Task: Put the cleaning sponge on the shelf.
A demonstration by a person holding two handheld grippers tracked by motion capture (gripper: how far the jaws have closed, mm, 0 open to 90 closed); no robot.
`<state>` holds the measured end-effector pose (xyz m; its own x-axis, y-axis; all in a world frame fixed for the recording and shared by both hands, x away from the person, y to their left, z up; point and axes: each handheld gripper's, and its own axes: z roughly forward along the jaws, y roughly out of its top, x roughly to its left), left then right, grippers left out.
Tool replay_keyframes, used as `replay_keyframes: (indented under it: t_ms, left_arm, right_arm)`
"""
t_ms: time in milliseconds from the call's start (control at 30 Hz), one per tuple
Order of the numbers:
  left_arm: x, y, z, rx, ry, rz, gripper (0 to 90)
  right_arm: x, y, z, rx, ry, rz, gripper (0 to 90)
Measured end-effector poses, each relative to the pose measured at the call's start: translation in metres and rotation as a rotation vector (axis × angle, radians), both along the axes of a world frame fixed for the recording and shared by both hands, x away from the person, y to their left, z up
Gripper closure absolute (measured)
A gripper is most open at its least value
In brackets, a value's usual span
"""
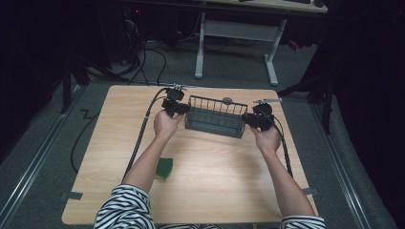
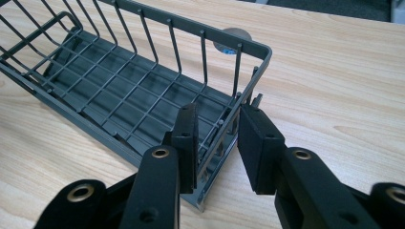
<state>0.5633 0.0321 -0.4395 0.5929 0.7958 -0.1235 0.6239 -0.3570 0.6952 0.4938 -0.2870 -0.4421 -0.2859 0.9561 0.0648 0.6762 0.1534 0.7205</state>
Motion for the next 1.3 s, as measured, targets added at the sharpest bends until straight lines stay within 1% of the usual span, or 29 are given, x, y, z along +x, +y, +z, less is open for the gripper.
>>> replay_keyframes:
  t_ms: [67,133,200,267,300,333,367,400,433,533,600,633,667,700,733,767,800,833,867,933,967,1000,1100,1133,1167,1200,1233,1267,1300]
  left_arm:
    - [-0.002,0.000,0.000,0.003,0.002,-0.009,77.3]
    - [-0.005,0.000,0.000,-0.009,0.002,-0.012,77.3]
    - [-0.009,0.001,-0.001,-0.020,0.004,-0.015,77.2]
    - [-0.015,0.001,0.000,-0.011,0.007,-0.027,76.9]
    - [-0.015,0.001,0.000,-0.011,0.007,-0.027,76.8]
    - [-0.020,0.000,0.002,0.011,0.005,-0.032,76.8]
    - [-0.020,0.000,0.002,0.011,0.005,-0.032,76.7]
    - [-0.024,0.000,0.002,0.017,0.009,-0.042,76.6]
    - [-0.026,0.000,0.003,0.017,0.011,-0.049,76.5]
    - [-0.031,0.001,0.002,0.007,0.013,-0.047,76.5]
    - [-0.038,0.005,0.001,-0.008,0.012,-0.047,76.5]
    - [-0.041,0.006,0.001,-0.015,0.017,-0.049,76.5]
    - [-0.041,0.006,0.001,-0.015,0.017,-0.049,76.5]
    - [-0.048,0.008,0.001,-0.014,0.020,-0.051,76.5]
    - [-0.052,0.009,0.002,-0.008,0.019,-0.053,76.5]
    - [-0.052,0.009,0.002,-0.008,0.019,-0.053,76.5]
    - [-0.059,0.011,0.002,0.001,0.022,-0.057,76.5]
    - [-0.059,0.011,0.002,0.001,0.022,-0.057,76.4]
    - [-0.063,0.012,0.003,0.006,0.022,-0.058,76.5]
    - [-0.071,0.014,0.003,0.007,0.021,-0.061,76.3]
    - [-0.075,0.015,0.003,0.008,0.023,-0.064,76.3]
    - [-0.079,0.016,0.003,0.002,0.026,-0.066,76.3]
    - [-0.090,0.020,0.002,-0.009,0.025,-0.069,76.1]
    - [-0.094,0.021,0.002,-0.014,0.027,-0.071,76.0]
    - [-0.098,0.022,0.002,-0.021,0.028,-0.070,76.0]
    - [-0.106,0.024,0.001,-0.029,0.026,-0.074,75.7]
    - [-0.106,0.024,0.001,-0.029,0.026,-0.074,75.6]
    - [-0.110,0.025,0.001,-0.032,0.030,-0.077,75.6]
    - [-0.116,0.026,0.001,-0.032,0.032,-0.079,75.5]
  right_arm:
    - [-0.005,-0.002,0.000,0.013,0.002,0.000,69.7]
    - [-0.006,-0.003,0.000,0.012,0.003,0.002,69.6]
    - [-0.011,-0.002,0.001,-0.011,0.010,0.011,69.5]
    - [-0.014,-0.002,0.002,-0.019,0.014,0.016,69.4]
    - [-0.014,-0.002,0.002,-0.019,0.014,0.016,69.4]
    - [-0.018,-0.001,0.002,-0.022,0.007,0.019,69.4]
    - [-0.018,-0.001,0.002,-0.022,0.007,0.019,69.4]
    - [-0.024,-0.002,0.000,-0.013,-0.003,0.020,69.5]
    - [-0.026,-0.003,0.000,-0.014,-0.005,0.023,69.5]
    - [-0.031,-0.002,0.001,-0.024,-0.002,0.027,69.3]
    - [-0.039,0.000,0.003,-0.042,0.003,0.036,69.1]
    - [-0.042,0.000,0.002,-0.039,-0.005,0.041,69.1]
    - [-0.042,0.000,0.002,-0.039,-0.005,0.041,69.1]
    - [-0.049,0.000,0.002,-0.027,0.002,0.046,68.9]
    - [-0.051,0.001,0.002,-0.022,0.000,0.051,68.8]
    - [-0.055,0.001,0.001,-0.017,-0.002,0.054,68.6]
    - [-0.059,0.002,0.001,-0.013,-0.002,0.058,68.4]
    - [-0.059,0.002,0.001,-0.013,-0.002,0.058,68.4]
    - [-0.067,0.004,0.002,-0.015,0.001,0.067,68.2]
    - [-0.077,0.006,0.001,-0.021,-0.011,0.070,67.9]
    - [-0.080,0.007,0.002,-0.024,-0.007,0.078,67.8]
    - [-0.080,0.007,0.002,-0.024,-0.007,0.078,67.8]
    - [-0.092,0.008,0.002,-0.021,-0.008,0.087,67.4]
    - [-0.099,0.008,0.002,-0.015,-0.004,0.099,67.1]
    - [-0.099,0.008,0.002,-0.015,-0.004,0.099,67.1]
    - [-0.109,0.008,0.001,-0.013,-0.019,0.107,67.0]
    - [-0.109,0.008,0.001,-0.013,-0.019,0.107,67.0]
    - [-0.112,0.007,0.001,-0.011,-0.021,0.109,66.9]
    - [-0.119,0.008,0.001,-0.012,-0.021,0.114,66.9]
